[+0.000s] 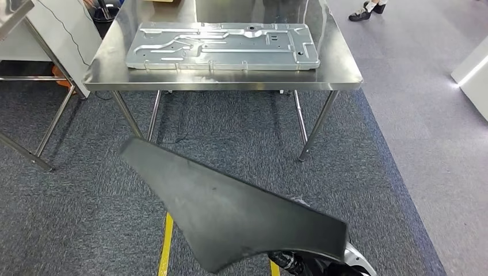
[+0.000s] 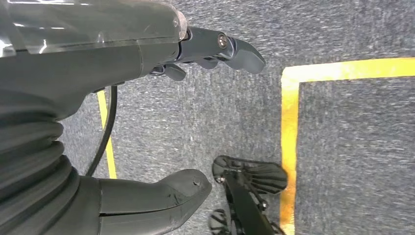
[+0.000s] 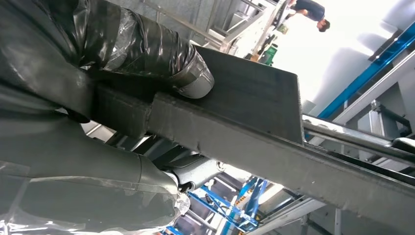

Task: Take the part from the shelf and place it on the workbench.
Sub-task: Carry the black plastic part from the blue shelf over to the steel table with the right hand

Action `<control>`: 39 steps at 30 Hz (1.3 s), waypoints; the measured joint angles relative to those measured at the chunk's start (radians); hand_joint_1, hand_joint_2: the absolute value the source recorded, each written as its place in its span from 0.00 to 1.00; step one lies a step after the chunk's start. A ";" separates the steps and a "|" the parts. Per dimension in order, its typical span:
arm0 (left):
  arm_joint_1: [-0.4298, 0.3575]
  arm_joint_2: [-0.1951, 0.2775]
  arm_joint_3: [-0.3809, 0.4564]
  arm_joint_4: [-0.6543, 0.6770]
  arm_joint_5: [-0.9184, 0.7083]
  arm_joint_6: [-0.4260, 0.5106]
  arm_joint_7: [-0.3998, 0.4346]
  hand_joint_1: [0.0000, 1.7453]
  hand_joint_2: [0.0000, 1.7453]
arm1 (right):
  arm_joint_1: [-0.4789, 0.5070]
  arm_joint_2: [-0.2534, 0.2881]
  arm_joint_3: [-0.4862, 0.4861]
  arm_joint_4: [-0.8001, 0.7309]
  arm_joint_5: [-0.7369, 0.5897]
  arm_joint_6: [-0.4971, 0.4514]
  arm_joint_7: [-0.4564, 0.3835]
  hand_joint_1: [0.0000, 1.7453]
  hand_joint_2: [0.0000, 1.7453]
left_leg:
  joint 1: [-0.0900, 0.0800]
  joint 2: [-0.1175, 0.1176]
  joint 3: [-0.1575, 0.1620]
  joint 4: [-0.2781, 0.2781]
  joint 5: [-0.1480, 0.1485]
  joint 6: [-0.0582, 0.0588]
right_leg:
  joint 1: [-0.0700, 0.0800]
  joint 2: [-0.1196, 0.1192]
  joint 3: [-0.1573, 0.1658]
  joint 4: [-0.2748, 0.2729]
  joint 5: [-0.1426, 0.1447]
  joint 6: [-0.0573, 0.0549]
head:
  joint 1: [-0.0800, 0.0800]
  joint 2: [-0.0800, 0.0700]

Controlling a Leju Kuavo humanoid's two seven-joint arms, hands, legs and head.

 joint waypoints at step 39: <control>-0.002 -0.001 0.008 0.000 -0.003 -0.001 -0.007 0.00 1.00 | 0.016 -0.001 -0.015 -0.022 0.005 -0.021 -0.008 1.00 1.00 | -0.010 0.000 0.029 0.010 0.002 -0.035 | 0.019 0.005 0.129 -0.298 0.157 -0.060 | 0.000 0.000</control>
